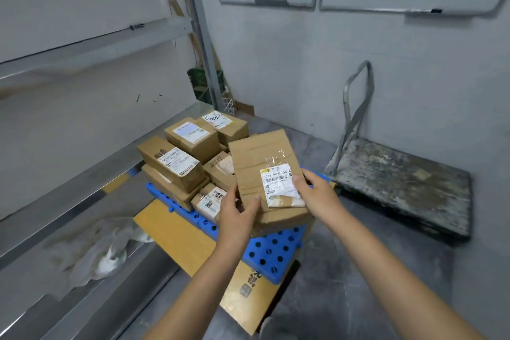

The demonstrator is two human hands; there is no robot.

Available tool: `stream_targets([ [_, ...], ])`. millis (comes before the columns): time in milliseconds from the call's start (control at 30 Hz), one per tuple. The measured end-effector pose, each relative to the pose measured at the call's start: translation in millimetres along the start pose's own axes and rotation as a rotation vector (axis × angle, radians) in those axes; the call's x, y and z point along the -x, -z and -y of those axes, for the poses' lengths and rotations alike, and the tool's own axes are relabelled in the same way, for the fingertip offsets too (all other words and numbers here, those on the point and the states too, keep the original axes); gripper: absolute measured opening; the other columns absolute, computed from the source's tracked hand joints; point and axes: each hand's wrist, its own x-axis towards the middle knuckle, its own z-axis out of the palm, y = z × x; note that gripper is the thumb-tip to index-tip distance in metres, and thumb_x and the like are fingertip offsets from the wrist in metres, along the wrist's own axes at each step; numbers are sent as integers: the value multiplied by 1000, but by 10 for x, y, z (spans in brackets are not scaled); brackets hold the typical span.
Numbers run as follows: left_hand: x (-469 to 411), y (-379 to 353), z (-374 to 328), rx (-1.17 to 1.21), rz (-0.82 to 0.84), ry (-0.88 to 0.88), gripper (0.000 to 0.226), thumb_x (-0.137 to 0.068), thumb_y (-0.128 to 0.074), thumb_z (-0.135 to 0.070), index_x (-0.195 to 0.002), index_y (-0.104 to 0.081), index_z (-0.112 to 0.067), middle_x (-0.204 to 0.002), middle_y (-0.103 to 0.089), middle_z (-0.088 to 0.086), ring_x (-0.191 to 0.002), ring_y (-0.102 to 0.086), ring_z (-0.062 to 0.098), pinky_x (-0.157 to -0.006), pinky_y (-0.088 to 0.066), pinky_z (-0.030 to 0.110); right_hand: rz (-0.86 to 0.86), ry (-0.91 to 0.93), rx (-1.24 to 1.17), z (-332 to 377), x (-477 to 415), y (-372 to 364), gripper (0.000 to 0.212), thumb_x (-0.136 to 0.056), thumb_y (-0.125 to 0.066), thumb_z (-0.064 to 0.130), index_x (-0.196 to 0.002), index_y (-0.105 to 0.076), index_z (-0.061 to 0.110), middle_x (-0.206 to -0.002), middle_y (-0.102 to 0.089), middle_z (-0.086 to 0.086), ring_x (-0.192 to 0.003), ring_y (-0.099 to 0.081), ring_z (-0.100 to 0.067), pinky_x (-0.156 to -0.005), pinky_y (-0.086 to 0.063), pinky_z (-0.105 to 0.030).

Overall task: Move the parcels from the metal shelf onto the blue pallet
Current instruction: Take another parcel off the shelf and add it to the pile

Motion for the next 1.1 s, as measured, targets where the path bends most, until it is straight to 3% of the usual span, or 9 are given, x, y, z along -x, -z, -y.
stream_targets([
  [133,-347,-366,14,7,8,34,50,-91,-61,-24,-139,-47,-30,-128,-56,-5,-117,-55,12,-97,-51,42,11,-2,47,-124,-413,249,29,-97,-45,41,-121,-61,33,-109,-66,12,-101,-62,-11,-89,-50,-37],
  [233,-698,-598,35,32,-24,58,50,-92,-60,-25,-139,-47,-32,-127,-57,-8,-111,-54,4,-91,-51,32,53,5,46,-131,-868,364,30,-97,-46,39,-122,-61,33,-110,-66,10,-102,-62,-13,-93,-50,-40],
  [433,-1512,-851,-45,29,-157,104,48,-92,-59,-29,-138,-47,-32,-131,-53,-3,-115,-55,16,-97,-51,45,170,43,82,17,-1850,395,29,-97,-45,43,-123,-57,41,-110,-63,17,-94,-58,4,-67,-42,-18],
  [567,-1944,-944,-142,23,-213,120,54,-92,-59,-33,-143,-42,-32,-133,-53,-5,-119,-54,18,-97,-51,47,233,71,89,172,-2447,372,26,-97,-45,41,-120,-58,42,-103,-63,22,-89,-59,7,-63,-41,-16],
  [667,-2188,-939,-231,43,-245,123,48,-93,-59,-33,-139,-44,-33,-127,-54,-10,-113,-56,12,-87,-55,34,265,101,67,267,-2804,283,27,-97,-45,38,-121,-58,38,-96,-62,24,-87,-60,5,-63,-43,-17],
  [767,-2448,-854,-343,-7,-300,103,41,-93,-59,-31,-130,-45,-40,-118,-54,-18,-99,-54,-2,-72,-45,15,320,138,90,352,-3120,139,27,-97,-44,39,-120,-59,35,-102,-65,18,-91,-60,3,-66,-45,-19],
  [900,-2832,-692,-431,-88,-365,134,42,-94,-58,-30,-135,-48,-28,-125,-55,-8,-108,-54,10,-85,-47,26,411,217,140,556,-3599,-67,27,-98,-44,41,-119,-59,34,-97,-61,21,-86,-56,7,-65,-42,-17],
  [1000,-3105,-603,-489,-115,-404,148,42,-95,-56,-31,-135,-48,-24,-126,-57,-7,-108,-54,11,-84,-47,26,463,285,189,732,-3974,-271,29,-98,-42,43,-119,-59,33,-95,-59,22,-84,-54,5,-64,-40,-17],
  [1100,-3421,-503,-533,-166,-468,187,42,-94,-56,-31,-134,-49,-21,-127,-57,-2,-111,-56,17,-87,-52,32,553,309,201,849,-4370,-497,38,-97,-40,45,-125,-59,27,-112,-63,12,-98,-58,-8,-79,-47,-29],
])
